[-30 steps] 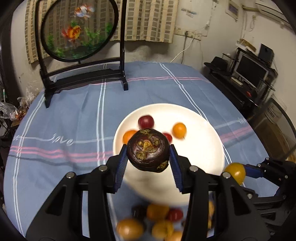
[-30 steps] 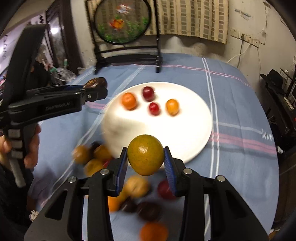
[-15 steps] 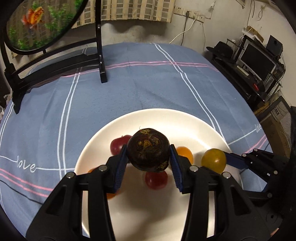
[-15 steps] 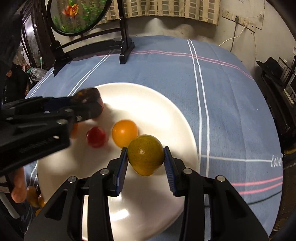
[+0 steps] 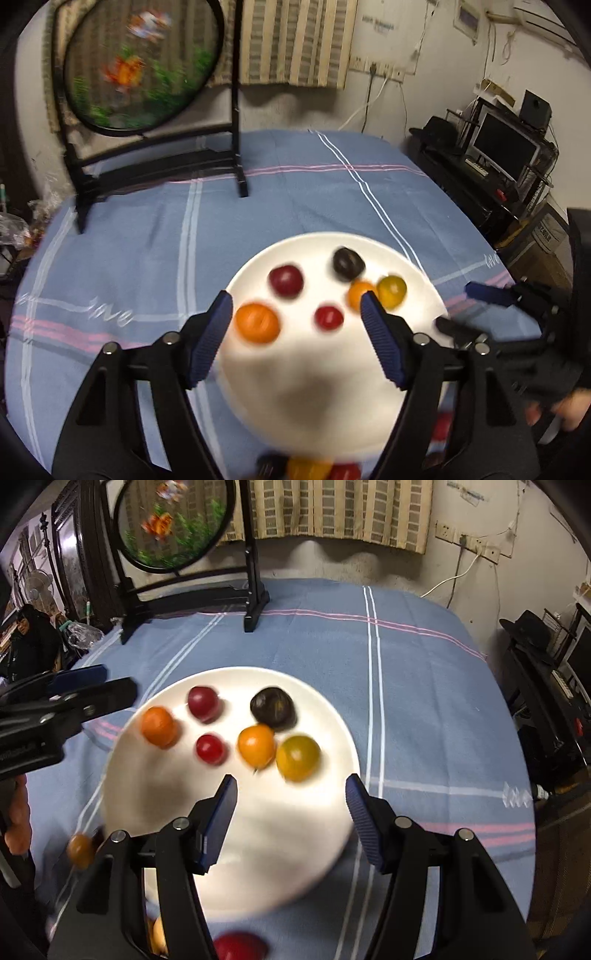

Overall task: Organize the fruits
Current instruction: 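Place the mangosteen and citrus on the white plate, opening both grippers, then grasp a tangerine with the right gripper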

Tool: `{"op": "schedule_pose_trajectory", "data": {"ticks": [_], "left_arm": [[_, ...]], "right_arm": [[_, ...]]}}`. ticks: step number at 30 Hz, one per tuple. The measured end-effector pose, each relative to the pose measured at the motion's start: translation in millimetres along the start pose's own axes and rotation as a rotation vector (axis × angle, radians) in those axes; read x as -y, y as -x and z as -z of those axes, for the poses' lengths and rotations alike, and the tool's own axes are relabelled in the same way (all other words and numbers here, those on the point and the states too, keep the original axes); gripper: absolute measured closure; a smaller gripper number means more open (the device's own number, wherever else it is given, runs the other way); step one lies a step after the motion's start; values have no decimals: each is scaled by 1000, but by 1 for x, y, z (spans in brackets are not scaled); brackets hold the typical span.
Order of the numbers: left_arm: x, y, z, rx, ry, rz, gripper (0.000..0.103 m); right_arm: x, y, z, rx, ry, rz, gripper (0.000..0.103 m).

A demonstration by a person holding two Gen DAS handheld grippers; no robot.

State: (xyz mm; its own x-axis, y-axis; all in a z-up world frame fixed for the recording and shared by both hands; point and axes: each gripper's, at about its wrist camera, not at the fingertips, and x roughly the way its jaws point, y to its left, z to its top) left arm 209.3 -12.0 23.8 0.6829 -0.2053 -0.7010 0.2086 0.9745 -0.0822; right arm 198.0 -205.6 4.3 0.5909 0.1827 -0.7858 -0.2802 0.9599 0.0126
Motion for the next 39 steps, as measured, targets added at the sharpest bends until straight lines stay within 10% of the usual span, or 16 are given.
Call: {"op": "schedule_pose_trajectory", "data": {"ticks": [15,35,39], "left_arm": [[-30,115,165,40,96,-69,23],[-29,135,196,56,98,-45,20],[-28,131,198,44,86,-43,20]], "right_arm": [[-73,95,140,56,-60,-81,34],[-103,94,188,4,-32,-168,34],[-95,97,185,54,-38,-50,34]]}}
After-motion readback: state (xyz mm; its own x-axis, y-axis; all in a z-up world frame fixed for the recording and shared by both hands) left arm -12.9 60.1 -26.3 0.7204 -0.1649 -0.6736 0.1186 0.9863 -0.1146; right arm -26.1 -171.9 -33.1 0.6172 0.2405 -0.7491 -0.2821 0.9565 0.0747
